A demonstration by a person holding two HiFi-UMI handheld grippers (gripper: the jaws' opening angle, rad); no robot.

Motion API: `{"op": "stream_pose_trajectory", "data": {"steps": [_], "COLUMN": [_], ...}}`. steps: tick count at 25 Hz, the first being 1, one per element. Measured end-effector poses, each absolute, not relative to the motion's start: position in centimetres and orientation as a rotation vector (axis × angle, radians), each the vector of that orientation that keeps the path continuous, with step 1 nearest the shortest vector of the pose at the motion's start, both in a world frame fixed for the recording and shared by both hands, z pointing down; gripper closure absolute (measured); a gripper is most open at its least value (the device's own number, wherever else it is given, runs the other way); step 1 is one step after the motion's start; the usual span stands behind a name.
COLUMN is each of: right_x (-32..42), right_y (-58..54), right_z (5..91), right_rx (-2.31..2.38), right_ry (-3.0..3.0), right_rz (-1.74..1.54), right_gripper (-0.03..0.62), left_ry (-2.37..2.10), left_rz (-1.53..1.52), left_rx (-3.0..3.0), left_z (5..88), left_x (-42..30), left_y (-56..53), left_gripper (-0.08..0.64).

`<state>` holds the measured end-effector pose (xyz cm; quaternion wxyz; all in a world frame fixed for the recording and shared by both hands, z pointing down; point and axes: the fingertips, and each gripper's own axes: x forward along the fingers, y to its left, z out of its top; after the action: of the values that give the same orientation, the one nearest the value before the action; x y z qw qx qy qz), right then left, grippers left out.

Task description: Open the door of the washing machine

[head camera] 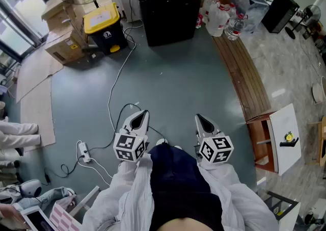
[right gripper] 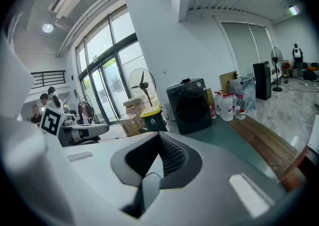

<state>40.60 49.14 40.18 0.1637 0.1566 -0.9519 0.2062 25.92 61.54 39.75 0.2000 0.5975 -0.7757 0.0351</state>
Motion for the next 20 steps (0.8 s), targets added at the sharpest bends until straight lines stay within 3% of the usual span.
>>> {"op": "stream_pose_trajectory", "data": {"steps": [16,18,20], "right_x": [44.7,44.5,44.1], "right_y": [49.3,49.3,49.0], "right_z": [41.9,41.9,41.9], "right_rx": [0.439,0.421,0.41], "right_ry": [-2.717,-2.719,-2.721], "right_rz": [0.612,0.608,0.604], "right_gripper": [0.583,0.583,0.583], "left_ry": [-2.245,-2.243,-2.242], "left_rz": [0.042,0.005,-0.016], "left_rx": [1.614,1.61,1.616], "left_z": [40.6,40.4,40.2], "left_x": [29.6,29.4,29.2], "left_y": [61.9,61.6,61.1], "left_gripper": [0.553,0.441,0.417]}}
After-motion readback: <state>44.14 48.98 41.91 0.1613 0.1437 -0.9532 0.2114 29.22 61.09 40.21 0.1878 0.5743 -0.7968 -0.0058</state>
